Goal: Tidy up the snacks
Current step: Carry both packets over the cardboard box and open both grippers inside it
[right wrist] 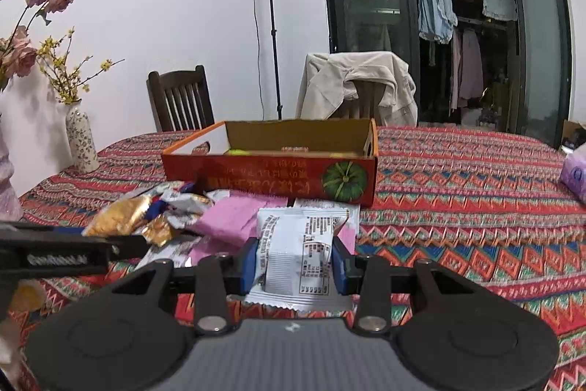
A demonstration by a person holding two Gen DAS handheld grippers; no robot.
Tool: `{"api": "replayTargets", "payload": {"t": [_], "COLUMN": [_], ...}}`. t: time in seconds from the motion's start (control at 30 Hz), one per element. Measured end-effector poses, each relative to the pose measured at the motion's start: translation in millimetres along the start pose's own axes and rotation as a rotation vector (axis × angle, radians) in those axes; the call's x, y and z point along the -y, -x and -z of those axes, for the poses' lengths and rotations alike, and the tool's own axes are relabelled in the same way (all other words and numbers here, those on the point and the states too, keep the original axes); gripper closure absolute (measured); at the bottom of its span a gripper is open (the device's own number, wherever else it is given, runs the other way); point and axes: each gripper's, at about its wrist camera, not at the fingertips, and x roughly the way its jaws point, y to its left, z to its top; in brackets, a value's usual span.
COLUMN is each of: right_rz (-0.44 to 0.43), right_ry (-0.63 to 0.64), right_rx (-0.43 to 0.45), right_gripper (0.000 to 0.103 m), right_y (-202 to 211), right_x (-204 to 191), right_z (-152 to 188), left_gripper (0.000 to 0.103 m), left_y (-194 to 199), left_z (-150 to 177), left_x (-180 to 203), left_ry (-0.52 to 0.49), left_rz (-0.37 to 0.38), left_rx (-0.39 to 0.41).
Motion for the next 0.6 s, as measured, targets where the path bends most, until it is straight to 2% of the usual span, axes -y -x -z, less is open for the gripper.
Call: {"api": "replayTargets", "payload": {"t": [0.27,0.6], "right_rz": [0.025,0.073], "right_ry": [0.003,0.001], "right_rx": [0.027,0.04], "right_gripper": [0.064,0.064], "right_y": [-14.0,-54.4], "right_x": [0.9,2.5], "right_z": [-37.2,-85.5], "left_gripper": [0.04,0.04], "left_y": [-13.1,-46.5], "left_z": [-47.4,-104.4], "left_x": [-0.9,-7.8], "left_ry": [-0.014,-0.002], "left_rz": [0.016,0.024], "left_rx": [0.046,0.08]}}
